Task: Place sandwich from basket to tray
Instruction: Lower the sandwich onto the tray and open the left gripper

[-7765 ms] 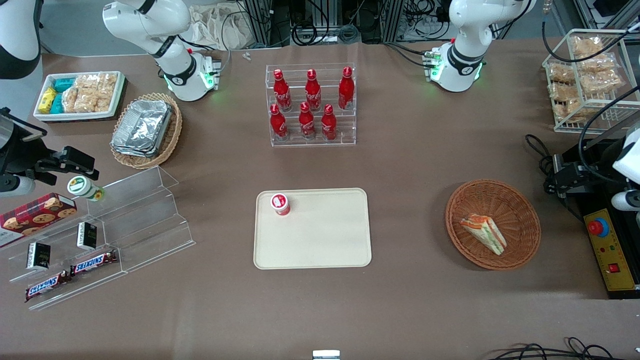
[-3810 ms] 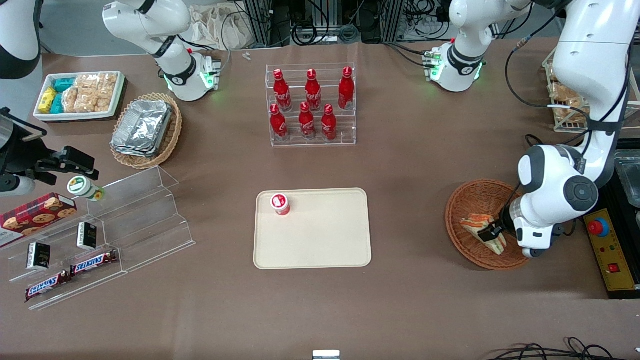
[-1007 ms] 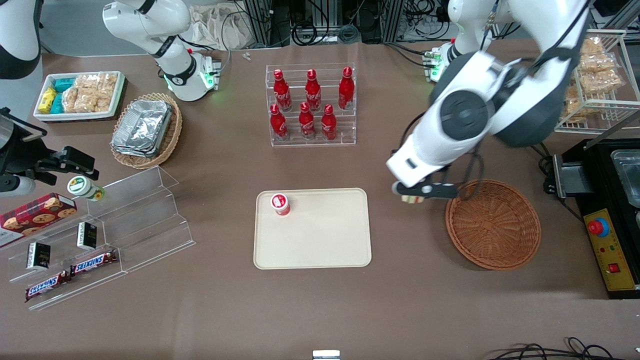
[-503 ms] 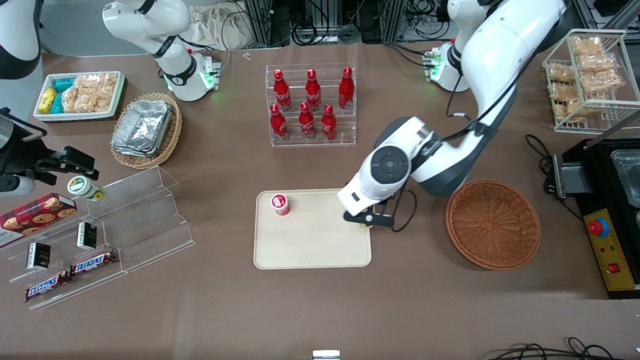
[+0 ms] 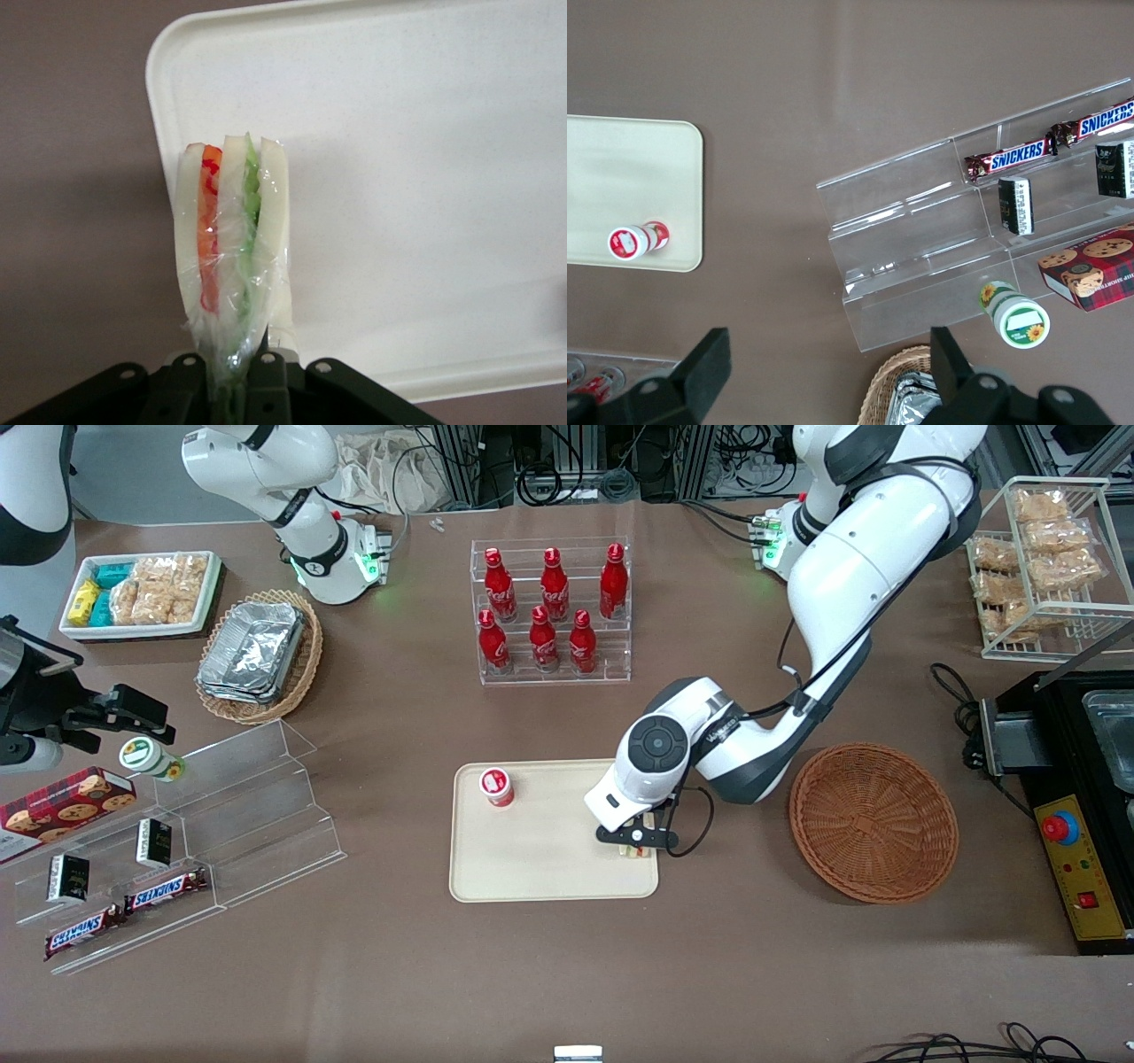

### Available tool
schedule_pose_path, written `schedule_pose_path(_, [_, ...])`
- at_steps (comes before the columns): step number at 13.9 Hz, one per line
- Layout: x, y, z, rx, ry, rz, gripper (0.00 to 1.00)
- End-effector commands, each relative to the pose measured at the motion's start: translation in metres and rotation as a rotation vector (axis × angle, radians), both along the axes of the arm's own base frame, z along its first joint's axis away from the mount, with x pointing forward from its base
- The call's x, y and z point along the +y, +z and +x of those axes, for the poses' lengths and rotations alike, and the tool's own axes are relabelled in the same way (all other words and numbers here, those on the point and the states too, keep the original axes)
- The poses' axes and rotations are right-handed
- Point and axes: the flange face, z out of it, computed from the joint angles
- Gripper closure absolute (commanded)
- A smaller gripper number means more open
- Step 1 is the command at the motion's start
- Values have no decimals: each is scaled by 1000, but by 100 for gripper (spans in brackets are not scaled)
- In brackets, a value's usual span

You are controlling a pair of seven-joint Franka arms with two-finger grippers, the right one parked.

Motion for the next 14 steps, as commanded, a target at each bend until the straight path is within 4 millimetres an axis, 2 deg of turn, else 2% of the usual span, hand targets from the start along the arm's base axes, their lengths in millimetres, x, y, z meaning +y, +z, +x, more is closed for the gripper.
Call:
schedule_pose_path(1, [-11,-2,2,-27,11,-12,100])
schedule_pose_path(2, [-7,-9,3,-29,18,7,95])
schedule_pose_path(3, [-8,-14,2,-32,25,24,67])
schedule_pose_path(4, [-8,-16,2,-33,40,30,25])
schedule_pose_path(5, [-8,-16,2,-34,43,31,2])
schedule_pose_path(7, [-9,-13,2,-30,52,24,1])
schedule_pose_path(9, [-3,-1,7,-37,77,26,1])
schedule_pose_path(12, [5,41,2,-30,55,102,1])
schedule_pose_path(14, [23,78,8,-24,54,95,1])
